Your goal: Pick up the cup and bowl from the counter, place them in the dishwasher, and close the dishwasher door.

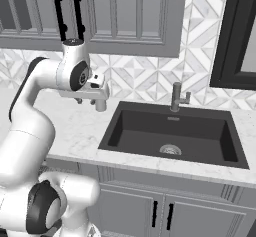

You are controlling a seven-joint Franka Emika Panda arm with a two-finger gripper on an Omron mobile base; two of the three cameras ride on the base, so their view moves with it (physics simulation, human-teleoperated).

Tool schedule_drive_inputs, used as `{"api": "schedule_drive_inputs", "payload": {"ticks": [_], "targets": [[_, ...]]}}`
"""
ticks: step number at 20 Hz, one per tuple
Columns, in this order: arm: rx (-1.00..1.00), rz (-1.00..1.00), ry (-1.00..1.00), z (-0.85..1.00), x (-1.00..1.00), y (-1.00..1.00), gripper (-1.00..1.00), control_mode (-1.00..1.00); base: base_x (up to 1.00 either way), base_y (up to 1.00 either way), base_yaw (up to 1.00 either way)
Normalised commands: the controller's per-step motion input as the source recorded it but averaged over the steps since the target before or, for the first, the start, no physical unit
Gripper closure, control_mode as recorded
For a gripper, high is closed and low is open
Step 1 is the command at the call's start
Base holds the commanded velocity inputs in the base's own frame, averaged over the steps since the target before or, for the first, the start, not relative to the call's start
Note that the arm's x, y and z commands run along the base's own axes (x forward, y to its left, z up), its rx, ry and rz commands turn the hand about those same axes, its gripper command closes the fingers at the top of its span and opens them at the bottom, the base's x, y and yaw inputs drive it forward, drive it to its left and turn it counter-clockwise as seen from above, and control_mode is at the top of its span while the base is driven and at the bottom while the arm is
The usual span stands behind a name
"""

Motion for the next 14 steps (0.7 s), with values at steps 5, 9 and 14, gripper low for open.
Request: {"api": "schedule_drive_inputs", "payload": {"ticks": [5, 9, 14], "targets": [[0.00, 0.00, -0.17, 0.03, -0.50, 0.01, -1.00, -1.00, 0.00, 0.00, 0.00], [0.00, 0.03, -0.30, 0.01, -0.98, 0.05, -1.00, -1.00, 0.00, 0.00, 0.00], [0.00, 0.00, -0.37, 0.02, -0.90, 0.03, -1.00, -1.00, 0.00, 0.00, 0.00]]}}
